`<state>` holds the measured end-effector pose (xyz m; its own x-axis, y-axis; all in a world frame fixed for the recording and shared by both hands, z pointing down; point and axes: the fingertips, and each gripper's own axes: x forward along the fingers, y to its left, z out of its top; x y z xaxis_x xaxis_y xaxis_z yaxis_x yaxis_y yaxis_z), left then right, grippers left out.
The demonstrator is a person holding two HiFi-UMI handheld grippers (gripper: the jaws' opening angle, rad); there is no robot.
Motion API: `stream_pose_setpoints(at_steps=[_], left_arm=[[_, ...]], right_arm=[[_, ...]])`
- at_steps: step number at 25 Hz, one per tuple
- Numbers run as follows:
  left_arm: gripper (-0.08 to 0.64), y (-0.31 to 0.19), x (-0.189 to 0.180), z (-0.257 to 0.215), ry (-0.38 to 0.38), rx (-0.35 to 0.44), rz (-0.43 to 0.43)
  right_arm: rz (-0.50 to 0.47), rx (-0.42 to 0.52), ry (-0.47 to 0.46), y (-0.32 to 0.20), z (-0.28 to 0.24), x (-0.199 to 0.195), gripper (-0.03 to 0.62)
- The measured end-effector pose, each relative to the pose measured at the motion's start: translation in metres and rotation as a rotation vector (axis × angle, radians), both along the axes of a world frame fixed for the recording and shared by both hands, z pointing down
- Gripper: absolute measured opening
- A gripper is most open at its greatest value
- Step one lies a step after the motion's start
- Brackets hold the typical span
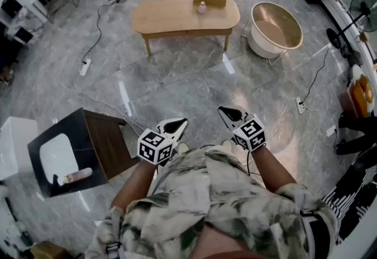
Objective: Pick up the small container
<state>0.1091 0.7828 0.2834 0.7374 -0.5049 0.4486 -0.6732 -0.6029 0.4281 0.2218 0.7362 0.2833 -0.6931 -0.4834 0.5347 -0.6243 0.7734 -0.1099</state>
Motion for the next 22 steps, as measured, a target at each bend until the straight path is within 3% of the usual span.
stream_pose_setpoints(at_steps=[6, 17, 22], left_arm=[[0.021, -0.002, -0.053, 0.01, 0.003, 0.012, 0.023], [0.021, -0.017, -0.071, 0.017, 0.048, 0.006, 0.037], [0.021, -0.048, -0.085, 0.024, 0.037, 0.0, 0.008]], right_arm=[[0.01, -0.005, 0.009, 0.011, 0.006, -0.056, 0.02], [0.044, 0.014, -0.03, -0.001, 0.002, -0.083, 0.021], [0.056, 0.05, -0.051, -0.044, 0.005, -0.095, 0.104]])
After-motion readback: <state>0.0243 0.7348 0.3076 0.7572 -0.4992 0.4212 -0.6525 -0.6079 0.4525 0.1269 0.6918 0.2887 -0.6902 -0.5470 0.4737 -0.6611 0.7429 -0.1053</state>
